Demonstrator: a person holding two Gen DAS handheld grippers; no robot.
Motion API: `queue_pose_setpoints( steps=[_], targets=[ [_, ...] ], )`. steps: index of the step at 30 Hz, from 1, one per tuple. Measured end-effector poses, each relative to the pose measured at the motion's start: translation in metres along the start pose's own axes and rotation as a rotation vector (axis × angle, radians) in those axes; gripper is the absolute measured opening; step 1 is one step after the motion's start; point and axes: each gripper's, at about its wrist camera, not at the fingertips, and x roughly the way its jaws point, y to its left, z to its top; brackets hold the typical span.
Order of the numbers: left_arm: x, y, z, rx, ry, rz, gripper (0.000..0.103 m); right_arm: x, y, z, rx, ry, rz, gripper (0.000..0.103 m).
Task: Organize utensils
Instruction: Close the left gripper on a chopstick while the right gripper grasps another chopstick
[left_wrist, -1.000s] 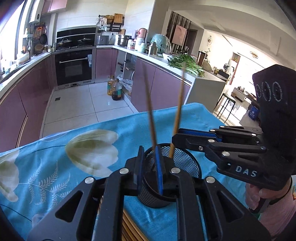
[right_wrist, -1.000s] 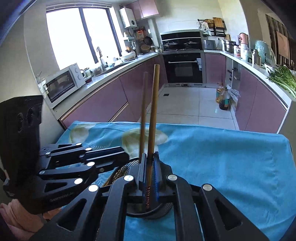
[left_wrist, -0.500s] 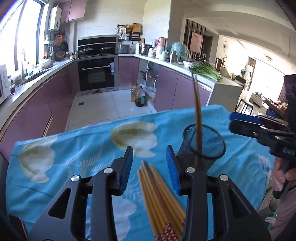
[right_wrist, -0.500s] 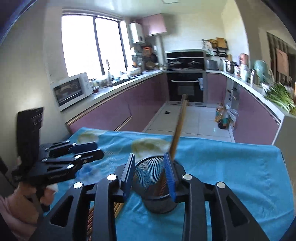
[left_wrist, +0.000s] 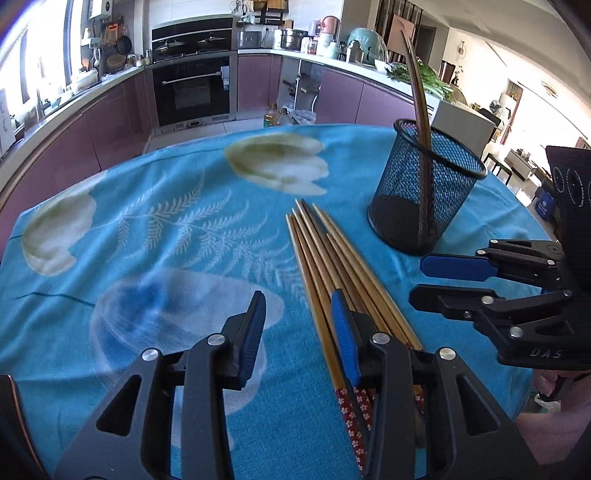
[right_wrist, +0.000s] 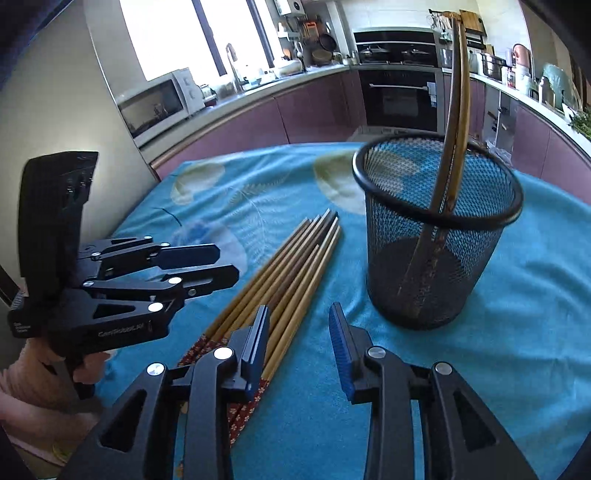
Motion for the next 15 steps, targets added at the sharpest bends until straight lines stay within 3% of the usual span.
queue_pose_setpoints(
  steps=[15],
  targets=[
    [0.015, -0.005, -0.005, 0.029, 0.034, -0.013, 0.036, 0.023, 0.004, 0.004, 0.02, 0.031, -0.06, 0.03]
  ],
)
